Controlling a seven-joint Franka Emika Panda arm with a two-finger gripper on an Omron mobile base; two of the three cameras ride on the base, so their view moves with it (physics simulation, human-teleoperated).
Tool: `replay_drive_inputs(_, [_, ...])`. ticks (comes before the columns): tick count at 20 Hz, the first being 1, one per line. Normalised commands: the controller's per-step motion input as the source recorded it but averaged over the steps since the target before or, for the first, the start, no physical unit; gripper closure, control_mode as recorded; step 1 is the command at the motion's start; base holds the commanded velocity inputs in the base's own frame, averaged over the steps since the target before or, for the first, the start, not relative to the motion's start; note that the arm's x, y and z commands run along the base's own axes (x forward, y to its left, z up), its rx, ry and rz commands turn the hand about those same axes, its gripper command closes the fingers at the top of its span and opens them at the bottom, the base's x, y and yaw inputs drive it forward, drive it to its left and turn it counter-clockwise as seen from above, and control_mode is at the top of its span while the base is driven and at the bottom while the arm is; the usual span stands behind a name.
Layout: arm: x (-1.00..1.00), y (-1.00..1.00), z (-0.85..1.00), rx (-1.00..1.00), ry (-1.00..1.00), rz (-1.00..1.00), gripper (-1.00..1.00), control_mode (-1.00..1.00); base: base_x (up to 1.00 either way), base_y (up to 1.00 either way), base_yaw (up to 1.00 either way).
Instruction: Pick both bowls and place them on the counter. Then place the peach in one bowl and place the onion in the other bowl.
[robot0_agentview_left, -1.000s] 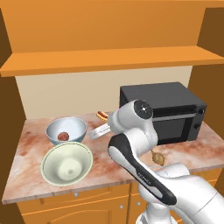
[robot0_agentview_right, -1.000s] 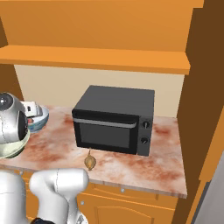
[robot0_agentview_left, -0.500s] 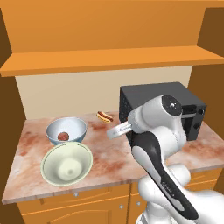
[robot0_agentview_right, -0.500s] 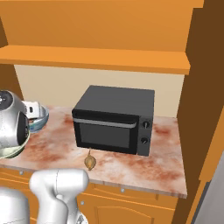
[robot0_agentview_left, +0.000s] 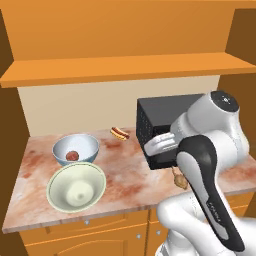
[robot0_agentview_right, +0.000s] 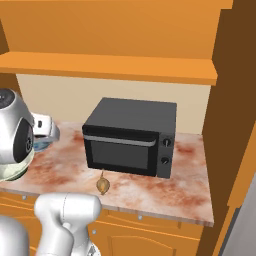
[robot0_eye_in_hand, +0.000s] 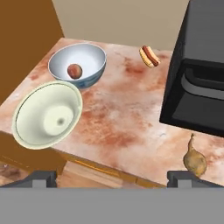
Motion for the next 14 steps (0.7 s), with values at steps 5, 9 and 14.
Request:
replay_drive_inputs(5, [-0.44, -0.54, -0.04, -0.09, 0.07, 0.0, -1.0, -1.0, 0.0, 0.0, 0.0])
replay_drive_inputs(9, [-0.35, -0.58, -0.19, -0.05, 0.0, 0.0, -1.0, -1.0, 0.0, 0.0, 0.0])
replay_drive_inputs(14, [-0.11, -0.52, -0.34, -0.08, 0.0, -0.01, -1.0, -1.0, 0.0, 0.0, 0.0])
